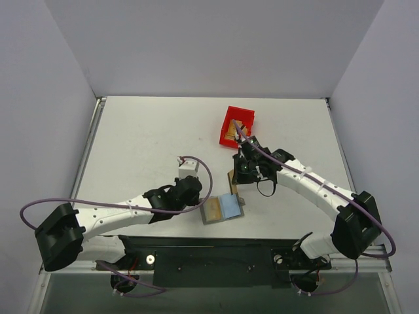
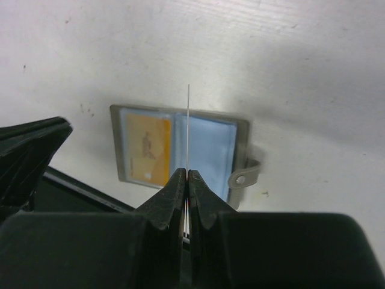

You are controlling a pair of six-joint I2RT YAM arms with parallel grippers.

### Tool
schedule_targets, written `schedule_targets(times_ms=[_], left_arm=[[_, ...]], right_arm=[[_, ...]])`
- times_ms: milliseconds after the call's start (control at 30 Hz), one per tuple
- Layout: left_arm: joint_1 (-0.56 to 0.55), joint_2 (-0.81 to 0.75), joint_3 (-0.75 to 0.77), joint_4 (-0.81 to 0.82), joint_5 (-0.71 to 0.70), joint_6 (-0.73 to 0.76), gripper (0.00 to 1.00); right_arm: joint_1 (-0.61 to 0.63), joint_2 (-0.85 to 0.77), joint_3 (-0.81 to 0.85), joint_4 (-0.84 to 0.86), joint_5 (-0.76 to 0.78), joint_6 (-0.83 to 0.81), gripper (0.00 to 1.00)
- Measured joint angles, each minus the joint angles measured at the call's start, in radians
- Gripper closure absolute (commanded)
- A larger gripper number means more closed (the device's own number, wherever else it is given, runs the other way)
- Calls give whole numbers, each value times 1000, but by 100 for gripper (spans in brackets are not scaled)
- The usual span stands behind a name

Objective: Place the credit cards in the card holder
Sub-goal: Insert the credit card into the card holder.

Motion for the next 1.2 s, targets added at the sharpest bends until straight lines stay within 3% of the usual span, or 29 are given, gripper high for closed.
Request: schedule_targets(times_ms=[400, 800, 1200], left_arm=[[142, 44, -100, 155, 162, 53, 100], [144, 20, -155, 227, 226, 20, 100], [156, 203, -71, 263, 258, 26, 100]], right_arm=[[19, 17, -76, 29, -38, 21, 100], [11, 19, -139, 75, -32, 27, 100], [-28, -21, -142, 71, -34, 27, 100]])
